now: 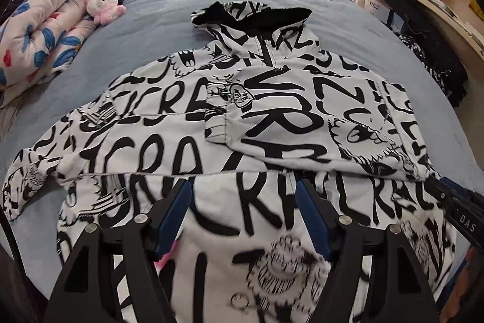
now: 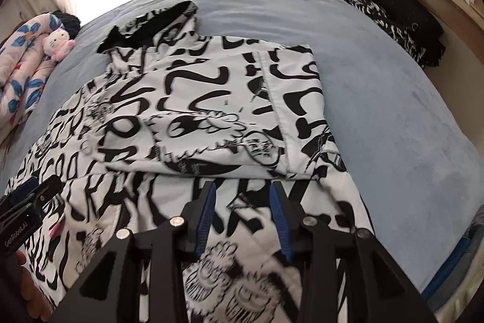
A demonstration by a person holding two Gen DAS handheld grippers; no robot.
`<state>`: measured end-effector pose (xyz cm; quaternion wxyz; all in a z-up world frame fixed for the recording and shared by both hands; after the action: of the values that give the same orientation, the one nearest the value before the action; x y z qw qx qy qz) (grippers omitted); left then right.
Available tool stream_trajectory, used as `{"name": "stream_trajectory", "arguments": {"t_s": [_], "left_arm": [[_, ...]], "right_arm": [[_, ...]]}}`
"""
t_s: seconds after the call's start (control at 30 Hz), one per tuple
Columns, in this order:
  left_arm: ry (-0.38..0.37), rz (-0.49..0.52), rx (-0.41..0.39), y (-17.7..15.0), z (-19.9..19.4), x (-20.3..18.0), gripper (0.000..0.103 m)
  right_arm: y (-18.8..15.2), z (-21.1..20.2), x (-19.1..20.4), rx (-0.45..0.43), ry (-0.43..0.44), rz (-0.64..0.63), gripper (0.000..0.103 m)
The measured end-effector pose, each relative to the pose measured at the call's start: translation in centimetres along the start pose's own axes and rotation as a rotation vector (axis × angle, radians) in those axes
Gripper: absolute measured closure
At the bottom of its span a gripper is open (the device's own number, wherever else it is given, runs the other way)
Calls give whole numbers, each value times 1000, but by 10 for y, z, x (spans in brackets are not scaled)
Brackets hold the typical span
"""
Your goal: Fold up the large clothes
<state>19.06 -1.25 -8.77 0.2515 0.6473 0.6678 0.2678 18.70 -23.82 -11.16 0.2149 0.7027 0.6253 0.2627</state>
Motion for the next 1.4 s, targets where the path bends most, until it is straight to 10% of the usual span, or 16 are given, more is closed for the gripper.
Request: {"name": "stream_trajectory", "arguments": {"t_s": [0.87, 1.4], "left_arm": [[81, -173, -112, -57, -105, 161, 32], [54, -594, -59, -123, -81, 365, 32]], "right_arm": [[-40, -81, 165, -132, 110, -254, 66], [-31, -80, 311, -237, 244, -360, 66]]}}
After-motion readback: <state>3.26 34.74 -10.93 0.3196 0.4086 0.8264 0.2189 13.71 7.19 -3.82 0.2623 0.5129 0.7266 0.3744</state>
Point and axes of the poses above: each gripper's, at about its wrist camera, not at the fingertips, and z roughly the way its jaws point, x to its left, y to its top, the point moved 6 cm from there along z, roughly the way its jaws point, and after that the axes turned 9 degrees about -x, right-handed, at the moved point
